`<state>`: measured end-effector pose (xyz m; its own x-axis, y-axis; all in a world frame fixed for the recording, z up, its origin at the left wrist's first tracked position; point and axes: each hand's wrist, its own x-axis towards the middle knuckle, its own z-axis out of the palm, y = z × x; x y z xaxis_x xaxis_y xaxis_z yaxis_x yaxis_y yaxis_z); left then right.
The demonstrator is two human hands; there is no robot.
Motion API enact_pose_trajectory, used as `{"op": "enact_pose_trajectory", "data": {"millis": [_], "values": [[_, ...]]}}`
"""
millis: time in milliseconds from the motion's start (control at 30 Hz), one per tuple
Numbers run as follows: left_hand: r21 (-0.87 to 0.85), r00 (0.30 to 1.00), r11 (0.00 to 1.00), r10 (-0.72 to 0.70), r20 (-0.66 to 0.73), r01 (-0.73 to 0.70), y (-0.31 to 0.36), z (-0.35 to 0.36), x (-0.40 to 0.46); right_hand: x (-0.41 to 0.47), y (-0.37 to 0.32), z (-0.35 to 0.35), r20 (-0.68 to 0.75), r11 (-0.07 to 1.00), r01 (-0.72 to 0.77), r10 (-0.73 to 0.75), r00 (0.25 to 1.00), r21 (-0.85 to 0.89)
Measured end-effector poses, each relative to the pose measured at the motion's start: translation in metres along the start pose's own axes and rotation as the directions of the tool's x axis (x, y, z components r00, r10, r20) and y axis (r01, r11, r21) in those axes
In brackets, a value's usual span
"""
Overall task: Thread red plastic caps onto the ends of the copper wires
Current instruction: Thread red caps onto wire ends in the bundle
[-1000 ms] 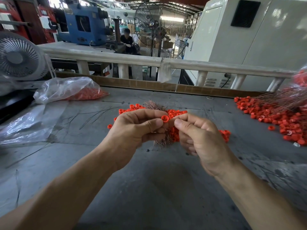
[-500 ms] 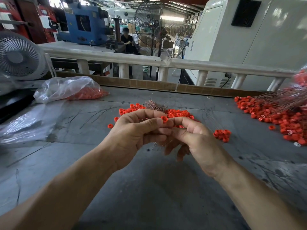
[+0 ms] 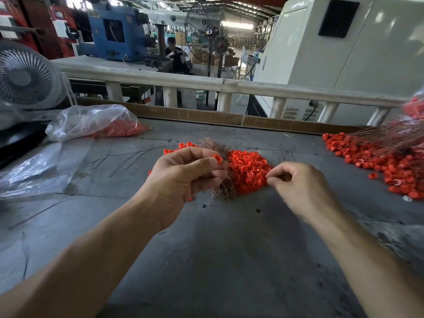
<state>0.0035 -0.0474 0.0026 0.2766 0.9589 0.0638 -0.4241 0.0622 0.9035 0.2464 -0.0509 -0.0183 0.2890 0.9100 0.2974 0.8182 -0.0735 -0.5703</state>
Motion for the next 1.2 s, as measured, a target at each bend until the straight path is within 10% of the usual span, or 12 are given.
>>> {"op": "enact_pose_trajectory", "data": {"millis": [500, 667, 833, 1200], "values": [[0.01, 1.0, 1.0, -0.011, 0.005, 0.011, -0.001, 0.001, -0.001, -0.007, -0.018, 0.014, 0.054, 0.946, 0.267, -0.262, 0.964, -0.184], [0.016, 1.0, 1.0, -0.017, 0.02, 0.017, -0.003, 0.0, 0.0, -0.006, -0.016, 0.01, 0.021, 0.941, 0.136, -0.15, 0.988, 0.311], [0.04, 0.999, 0.999, -0.023, 0.049, 0.021, -0.006, -0.001, 0.0, -0.012, -0.029, 0.003, 0.121, 0.605, -0.033, -0.105, 0.987, 0.795], [0.073, 0.996, 0.997, -0.028, 0.079, 0.022, -0.008, 0.0, -0.002, -0.024, -0.043, 0.001, 0.161, 0.491, -0.047, -0.192, 0.968, 0.87]]}}
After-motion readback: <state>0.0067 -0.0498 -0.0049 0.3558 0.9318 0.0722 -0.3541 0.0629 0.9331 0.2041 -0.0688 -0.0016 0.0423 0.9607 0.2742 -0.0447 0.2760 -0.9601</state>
